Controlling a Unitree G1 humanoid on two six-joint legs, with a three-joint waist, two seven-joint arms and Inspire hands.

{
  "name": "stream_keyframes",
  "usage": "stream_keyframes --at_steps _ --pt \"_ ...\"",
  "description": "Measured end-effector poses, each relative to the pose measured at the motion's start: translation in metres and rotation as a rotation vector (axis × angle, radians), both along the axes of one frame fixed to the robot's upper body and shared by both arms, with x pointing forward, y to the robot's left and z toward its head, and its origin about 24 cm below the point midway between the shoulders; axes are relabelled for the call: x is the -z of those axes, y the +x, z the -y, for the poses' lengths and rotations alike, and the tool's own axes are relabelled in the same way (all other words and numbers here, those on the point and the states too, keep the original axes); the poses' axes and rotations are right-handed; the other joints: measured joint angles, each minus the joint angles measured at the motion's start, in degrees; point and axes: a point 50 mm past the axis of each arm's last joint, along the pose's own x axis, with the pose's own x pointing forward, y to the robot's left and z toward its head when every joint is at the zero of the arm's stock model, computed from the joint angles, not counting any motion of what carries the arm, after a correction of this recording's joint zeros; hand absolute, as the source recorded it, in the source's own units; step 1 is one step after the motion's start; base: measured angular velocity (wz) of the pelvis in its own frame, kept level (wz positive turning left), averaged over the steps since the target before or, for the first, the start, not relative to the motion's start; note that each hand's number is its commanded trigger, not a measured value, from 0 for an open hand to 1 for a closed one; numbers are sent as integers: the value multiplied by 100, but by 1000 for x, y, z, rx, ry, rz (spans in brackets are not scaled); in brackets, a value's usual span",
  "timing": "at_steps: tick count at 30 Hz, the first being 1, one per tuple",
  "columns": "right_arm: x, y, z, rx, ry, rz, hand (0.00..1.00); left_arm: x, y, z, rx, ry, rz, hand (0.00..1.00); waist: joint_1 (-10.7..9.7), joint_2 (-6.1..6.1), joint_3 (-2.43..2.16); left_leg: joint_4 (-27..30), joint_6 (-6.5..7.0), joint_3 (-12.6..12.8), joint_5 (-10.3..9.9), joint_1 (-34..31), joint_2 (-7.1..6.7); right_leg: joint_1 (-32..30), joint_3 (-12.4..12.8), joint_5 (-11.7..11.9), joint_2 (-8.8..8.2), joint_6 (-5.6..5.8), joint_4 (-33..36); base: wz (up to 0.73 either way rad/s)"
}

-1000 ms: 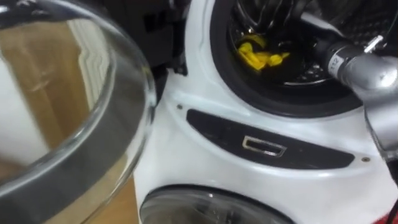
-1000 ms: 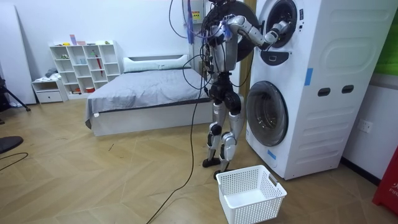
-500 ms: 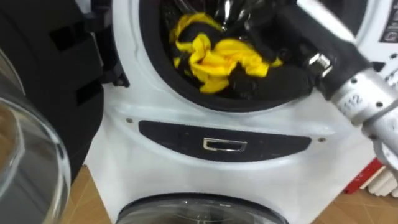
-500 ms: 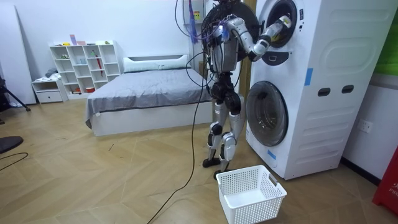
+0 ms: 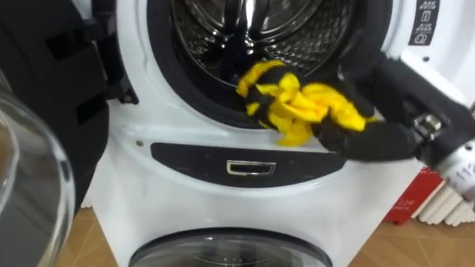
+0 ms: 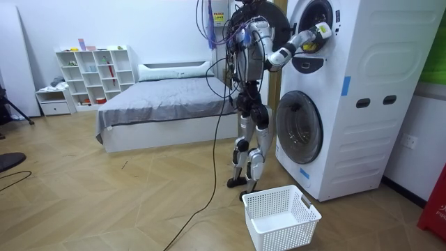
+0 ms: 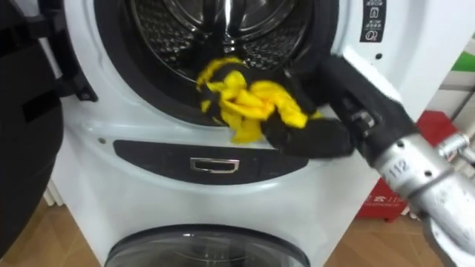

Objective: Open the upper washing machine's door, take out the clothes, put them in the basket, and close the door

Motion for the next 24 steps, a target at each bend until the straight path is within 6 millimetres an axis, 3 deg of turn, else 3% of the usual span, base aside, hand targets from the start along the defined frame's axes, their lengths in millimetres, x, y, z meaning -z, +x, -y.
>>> stream_keyframes --at_steps 6,11,15,17,20,22,24 --pt "-1 -4 7 22 13 19 100 -4 4 -1 71 37 6 0 -121 22 13 -19 -30 181 -31 61 41 -61 165 5 54 -8 39 -16" --pt "9 -13 13 28 39 -14 100 -3 0 -1 72 33 -4 0 -185 44 16 -4 -67 551 -159 198 149 -107 491 10 189 -16 96 -39" --pt "16 -21 23 63 56 -40 100 -6 15 -1 99 48 19 0 -467 111 18 121 -73 820 -292 139 219 -201 736 32 273 -44 107 -37" --pt "18 -27 39 137 55 -56 100 -8 24 -2 105 51 43 0 -500 163 10 120 -79 1051 -337 161 251 -284 952 37 339 -35 169 -58" --pt "27 -31 64 254 66 -96 100 -11 29 -8 110 68 49 0 -780 244 50 113 -87 1530 -361 237 295 -375 1293 53 436 -25 253 -77" --pt "43 -38 83 360 69 -162 100 -10 21 -13 103 74 -22 0 -947 299 77 114 -92 1935 -364 250 314 -510 1536 53 507 -25 364 -69" --pt "64 -43 98 435 65 -255 100 -11 16 -19 102 79 -57 0 -1033 305 80 114 -103 2153 -370 216 327 -646 1672 52 550 -24 408 -55"
